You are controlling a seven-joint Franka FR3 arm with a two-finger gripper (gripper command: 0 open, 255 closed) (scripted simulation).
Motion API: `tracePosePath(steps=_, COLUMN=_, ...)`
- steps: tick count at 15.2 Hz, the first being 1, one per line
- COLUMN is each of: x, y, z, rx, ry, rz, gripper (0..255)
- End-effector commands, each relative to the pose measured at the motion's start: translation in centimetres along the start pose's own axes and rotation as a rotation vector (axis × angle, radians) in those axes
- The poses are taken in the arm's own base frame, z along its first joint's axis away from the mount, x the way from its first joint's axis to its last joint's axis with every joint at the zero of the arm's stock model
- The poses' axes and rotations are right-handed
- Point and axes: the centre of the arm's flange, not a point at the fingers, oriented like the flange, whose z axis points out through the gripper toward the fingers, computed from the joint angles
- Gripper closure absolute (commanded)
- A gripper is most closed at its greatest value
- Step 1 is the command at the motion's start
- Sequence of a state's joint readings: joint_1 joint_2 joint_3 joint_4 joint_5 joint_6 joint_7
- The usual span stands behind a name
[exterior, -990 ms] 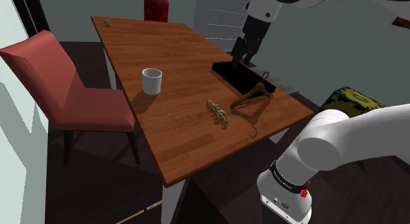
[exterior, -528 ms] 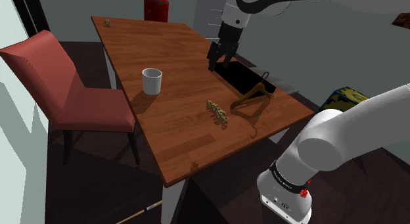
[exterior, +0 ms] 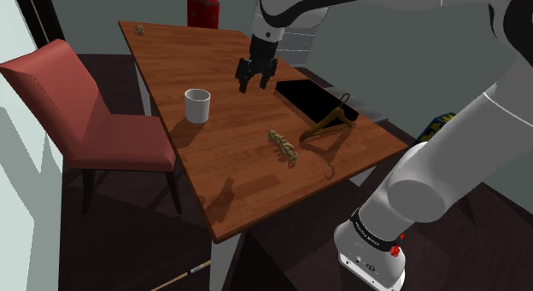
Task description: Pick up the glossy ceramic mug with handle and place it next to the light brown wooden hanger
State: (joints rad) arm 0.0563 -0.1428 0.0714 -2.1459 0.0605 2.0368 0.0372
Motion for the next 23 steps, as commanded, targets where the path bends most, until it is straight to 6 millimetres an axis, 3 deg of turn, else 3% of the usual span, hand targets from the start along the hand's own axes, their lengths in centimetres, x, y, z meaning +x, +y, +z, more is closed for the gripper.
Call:
tracePosePath(steps=1, x=2.3, y=-0.5, z=1.0, rx=0.001, ry=0.001, rz=0.005, gripper=0)
tracePosePath(steps=13, x=15.9, y=-4.2, z=8.2, rx=0.007, ry=0.002, rz=0.028, gripper=0)
tracePosePath(steps=23, x=16.5, y=-4.4, z=12.5, rx=0.007, ry=0.002, rz=0.029, gripper=0)
